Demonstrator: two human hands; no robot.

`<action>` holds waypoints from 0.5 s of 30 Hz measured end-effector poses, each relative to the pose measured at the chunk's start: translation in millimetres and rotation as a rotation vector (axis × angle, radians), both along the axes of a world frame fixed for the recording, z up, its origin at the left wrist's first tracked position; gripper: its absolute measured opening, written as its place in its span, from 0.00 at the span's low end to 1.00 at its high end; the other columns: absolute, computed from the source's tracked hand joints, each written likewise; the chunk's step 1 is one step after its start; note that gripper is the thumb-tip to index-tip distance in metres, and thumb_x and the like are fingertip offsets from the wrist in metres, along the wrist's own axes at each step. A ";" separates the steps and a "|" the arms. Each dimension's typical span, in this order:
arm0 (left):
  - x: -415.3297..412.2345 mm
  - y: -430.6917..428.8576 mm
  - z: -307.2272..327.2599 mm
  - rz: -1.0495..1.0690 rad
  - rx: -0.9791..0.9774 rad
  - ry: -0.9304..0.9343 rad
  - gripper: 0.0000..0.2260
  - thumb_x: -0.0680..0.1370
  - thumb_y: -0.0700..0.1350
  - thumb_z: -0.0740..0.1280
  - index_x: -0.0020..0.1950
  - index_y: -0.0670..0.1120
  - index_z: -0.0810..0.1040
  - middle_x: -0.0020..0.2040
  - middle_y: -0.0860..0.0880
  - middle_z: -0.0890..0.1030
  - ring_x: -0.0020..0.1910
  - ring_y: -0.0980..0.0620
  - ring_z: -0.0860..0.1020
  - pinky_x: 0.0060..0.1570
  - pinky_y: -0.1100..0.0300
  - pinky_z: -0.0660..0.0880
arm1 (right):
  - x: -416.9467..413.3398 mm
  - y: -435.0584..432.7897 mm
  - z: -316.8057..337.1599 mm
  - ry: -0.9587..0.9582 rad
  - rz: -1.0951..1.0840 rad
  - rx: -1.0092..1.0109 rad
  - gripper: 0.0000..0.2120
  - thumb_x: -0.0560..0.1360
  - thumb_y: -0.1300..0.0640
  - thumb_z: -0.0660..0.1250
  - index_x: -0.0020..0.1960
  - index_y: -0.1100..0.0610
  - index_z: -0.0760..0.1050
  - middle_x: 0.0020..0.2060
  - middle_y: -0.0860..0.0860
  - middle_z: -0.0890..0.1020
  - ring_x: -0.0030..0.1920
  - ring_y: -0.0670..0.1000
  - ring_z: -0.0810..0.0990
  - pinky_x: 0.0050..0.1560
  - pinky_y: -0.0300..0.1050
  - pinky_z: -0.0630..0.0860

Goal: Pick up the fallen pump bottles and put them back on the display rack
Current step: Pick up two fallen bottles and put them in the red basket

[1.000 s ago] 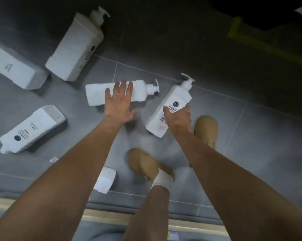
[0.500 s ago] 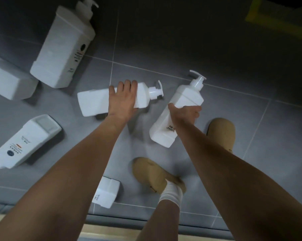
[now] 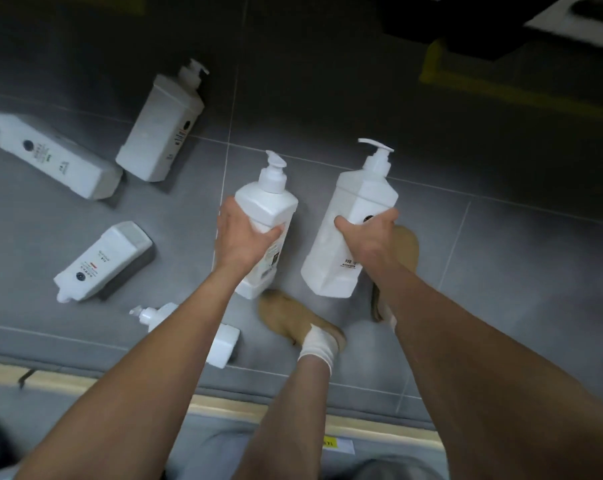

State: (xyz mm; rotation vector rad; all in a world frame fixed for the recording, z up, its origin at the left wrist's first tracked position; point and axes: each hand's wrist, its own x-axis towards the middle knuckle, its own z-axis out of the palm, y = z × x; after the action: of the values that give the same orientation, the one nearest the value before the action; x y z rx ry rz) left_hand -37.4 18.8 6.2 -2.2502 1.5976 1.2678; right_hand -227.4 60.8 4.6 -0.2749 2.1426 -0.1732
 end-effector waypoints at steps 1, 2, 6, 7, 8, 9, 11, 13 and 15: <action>-4.8 4.6 19.6 0.016 -0.013 0.024 0.36 0.66 0.53 0.78 0.67 0.42 0.64 0.63 0.45 0.70 0.64 0.44 0.71 0.58 0.51 0.71 | -5.1 2.3 23.3 0.013 0.028 0.001 0.36 0.67 0.44 0.73 0.64 0.60 0.58 0.52 0.52 0.74 0.48 0.54 0.76 0.41 0.45 0.71; -11.1 8.5 42.5 0.019 -0.034 0.045 0.36 0.66 0.53 0.78 0.66 0.42 0.65 0.62 0.45 0.71 0.63 0.44 0.72 0.56 0.53 0.71 | -10.7 6.0 48.0 0.026 0.055 -0.005 0.35 0.67 0.44 0.73 0.63 0.59 0.59 0.51 0.51 0.74 0.46 0.54 0.75 0.38 0.44 0.69; -36.3 19.1 139.8 -0.011 -0.114 0.099 0.34 0.64 0.50 0.79 0.63 0.40 0.68 0.54 0.48 0.69 0.56 0.48 0.73 0.49 0.59 0.69 | -31.1 24.5 145.1 0.010 0.041 -0.119 0.32 0.64 0.47 0.75 0.56 0.57 0.58 0.48 0.51 0.73 0.48 0.56 0.77 0.44 0.48 0.73; -43.9 21.9 164.4 -0.023 -0.117 0.113 0.34 0.64 0.50 0.79 0.63 0.40 0.67 0.55 0.48 0.69 0.58 0.48 0.73 0.50 0.58 0.70 | -37.1 30.8 170.5 0.010 0.032 -0.142 0.32 0.63 0.47 0.75 0.54 0.56 0.57 0.48 0.51 0.73 0.49 0.56 0.77 0.45 0.50 0.74; -51.3 24.6 189.3 -0.041 -0.116 0.123 0.35 0.64 0.50 0.79 0.63 0.40 0.66 0.57 0.47 0.69 0.60 0.47 0.73 0.52 0.56 0.71 | -43.7 37.8 196.1 0.009 0.024 -0.167 0.33 0.62 0.47 0.75 0.53 0.55 0.57 0.48 0.51 0.73 0.49 0.56 0.77 0.46 0.51 0.76; -58.5 27.4 214.2 -0.056 -0.112 0.129 0.36 0.64 0.51 0.79 0.64 0.41 0.64 0.59 0.46 0.69 0.62 0.47 0.72 0.53 0.55 0.72 | -49.8 45.4 221.6 0.010 0.016 -0.193 0.32 0.62 0.47 0.75 0.53 0.54 0.56 0.49 0.51 0.73 0.49 0.56 0.77 0.47 0.52 0.76; -72.3 32.7 262.9 -0.083 -0.123 0.157 0.36 0.65 0.51 0.78 0.64 0.42 0.63 0.60 0.46 0.69 0.62 0.47 0.72 0.53 0.54 0.72 | -61.5 63.6 270.9 0.021 -0.007 -0.231 0.31 0.64 0.49 0.75 0.53 0.54 0.56 0.51 0.51 0.72 0.48 0.54 0.75 0.46 0.50 0.74; -86.6 37.7 307.5 -0.129 -0.137 0.196 0.35 0.65 0.52 0.78 0.63 0.43 0.63 0.60 0.47 0.69 0.62 0.47 0.72 0.54 0.53 0.73 | -73.4 85.9 314.7 0.034 -0.044 -0.265 0.31 0.65 0.50 0.75 0.53 0.53 0.55 0.51 0.50 0.71 0.48 0.53 0.75 0.47 0.51 0.75; -101.8 43.9 349.2 -0.175 -0.144 0.235 0.34 0.64 0.53 0.77 0.61 0.46 0.62 0.58 0.49 0.69 0.61 0.48 0.73 0.54 0.51 0.74 | -84.3 110.2 353.1 0.055 -0.108 -0.297 0.32 0.64 0.50 0.75 0.53 0.51 0.55 0.51 0.50 0.71 0.50 0.53 0.76 0.50 0.56 0.78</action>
State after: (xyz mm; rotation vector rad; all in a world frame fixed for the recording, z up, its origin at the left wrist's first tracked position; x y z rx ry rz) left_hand -139.3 62.7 355.4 -2.0432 1.9783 1.4566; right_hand -311.6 171.0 357.7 -0.3381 2.1848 -0.5543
